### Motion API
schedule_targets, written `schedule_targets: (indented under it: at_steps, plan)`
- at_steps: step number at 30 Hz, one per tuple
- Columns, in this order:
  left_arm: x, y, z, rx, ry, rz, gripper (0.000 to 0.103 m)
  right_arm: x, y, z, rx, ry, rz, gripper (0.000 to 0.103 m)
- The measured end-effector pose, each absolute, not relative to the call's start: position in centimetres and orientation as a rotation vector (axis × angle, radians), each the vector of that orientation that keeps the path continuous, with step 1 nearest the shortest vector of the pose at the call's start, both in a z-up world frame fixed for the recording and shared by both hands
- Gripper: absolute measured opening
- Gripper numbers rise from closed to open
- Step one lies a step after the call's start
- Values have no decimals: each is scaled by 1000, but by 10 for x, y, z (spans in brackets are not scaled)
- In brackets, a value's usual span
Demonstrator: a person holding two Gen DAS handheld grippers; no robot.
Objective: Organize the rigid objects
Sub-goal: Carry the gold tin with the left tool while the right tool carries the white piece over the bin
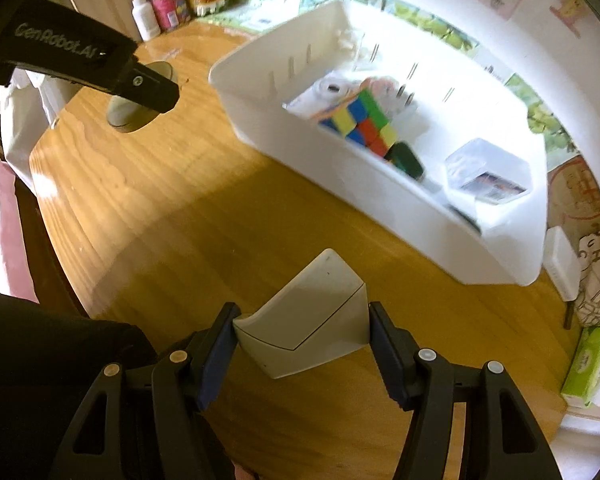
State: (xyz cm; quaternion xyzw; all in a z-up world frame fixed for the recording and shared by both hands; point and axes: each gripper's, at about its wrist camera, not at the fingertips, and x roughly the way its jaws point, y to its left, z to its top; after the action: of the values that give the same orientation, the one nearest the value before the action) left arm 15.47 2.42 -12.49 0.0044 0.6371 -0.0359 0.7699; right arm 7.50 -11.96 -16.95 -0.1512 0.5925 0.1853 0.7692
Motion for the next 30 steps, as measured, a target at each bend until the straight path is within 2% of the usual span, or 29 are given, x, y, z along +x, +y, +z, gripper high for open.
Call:
schedule_targets:
  at_steps: [18, 30]
  plan:
    - [182, 9, -70, 3, 1128, -130, 59, 114, -136, -120, -293, 1129, 323, 64]
    - [200, -3, -67, -3, 988, -190, 59, 146, -159, -115, -232, 1012, 194, 64]
